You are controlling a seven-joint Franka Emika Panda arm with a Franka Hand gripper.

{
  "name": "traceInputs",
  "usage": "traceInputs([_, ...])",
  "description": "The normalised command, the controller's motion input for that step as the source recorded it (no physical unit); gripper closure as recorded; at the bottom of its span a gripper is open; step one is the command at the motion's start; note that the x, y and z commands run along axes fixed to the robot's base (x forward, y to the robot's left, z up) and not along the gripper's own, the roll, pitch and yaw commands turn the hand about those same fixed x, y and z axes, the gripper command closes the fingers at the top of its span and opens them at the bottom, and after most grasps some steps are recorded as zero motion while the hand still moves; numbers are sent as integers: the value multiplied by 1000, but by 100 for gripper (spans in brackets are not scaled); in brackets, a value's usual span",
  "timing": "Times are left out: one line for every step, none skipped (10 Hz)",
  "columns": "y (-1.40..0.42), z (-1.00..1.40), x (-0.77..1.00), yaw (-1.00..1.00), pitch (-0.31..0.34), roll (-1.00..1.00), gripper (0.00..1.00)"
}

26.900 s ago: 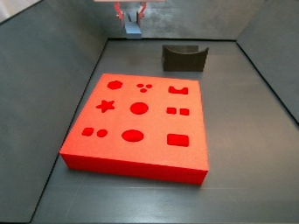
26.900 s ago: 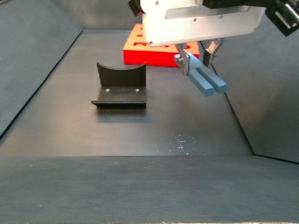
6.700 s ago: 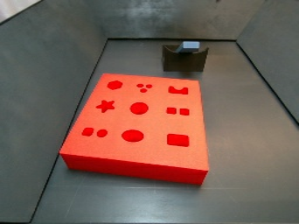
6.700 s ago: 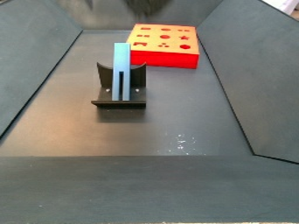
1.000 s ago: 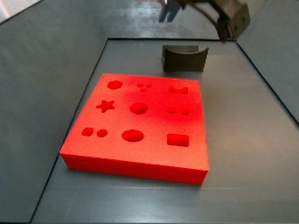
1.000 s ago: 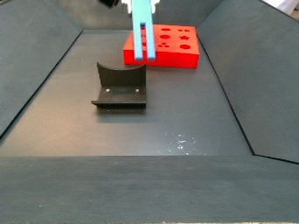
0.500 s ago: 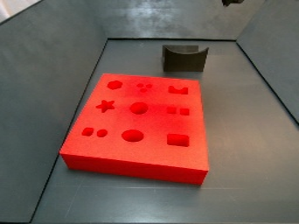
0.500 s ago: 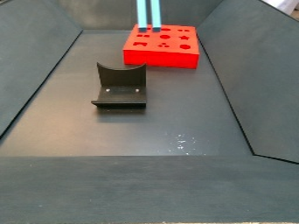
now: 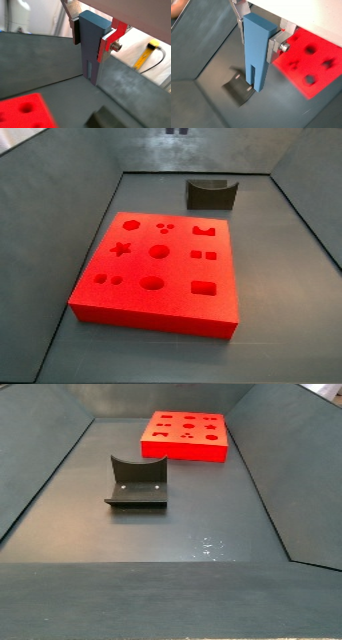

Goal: Pick up the double-square object. Move up. Rotate the double-square object. Place the double-square object on the fixture. Regrasp the double-square object. Move to above the board. Insert the double-square object.
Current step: Move to above the board, then insert the double-square object.

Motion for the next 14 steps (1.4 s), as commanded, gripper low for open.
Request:
traceInputs([-884,453,-354,-120,26,-1000,100])
traceInputs([-480,267,-211,-113,31,-1000,100])
traceInputs([-192,118,-100,-106,35,-1000,100])
traceInputs([-15,9,-43,-93,31,-1000,100])
traceInputs([-6,33,-56,-89,22,-1000,100])
traceInputs([15,11,-62,-56,5,-770,100])
traceInputs([17,-4,-49,-47,-9,-620,100])
traceInputs([10,10,-33,-26,-8,-369,100])
traceInputs([8,7,-22,-18,-9,-245,100])
traceInputs([0,-177,0,0,0,13,100])
traceInputs([0,-20,0,0,0,0,100])
traceInputs([-9,-360,89,94,0,-4,100])
traceInputs([-154,-354,357,11,21,-166,100])
traceInputs([-317,-286,734,0,87,-221,100])
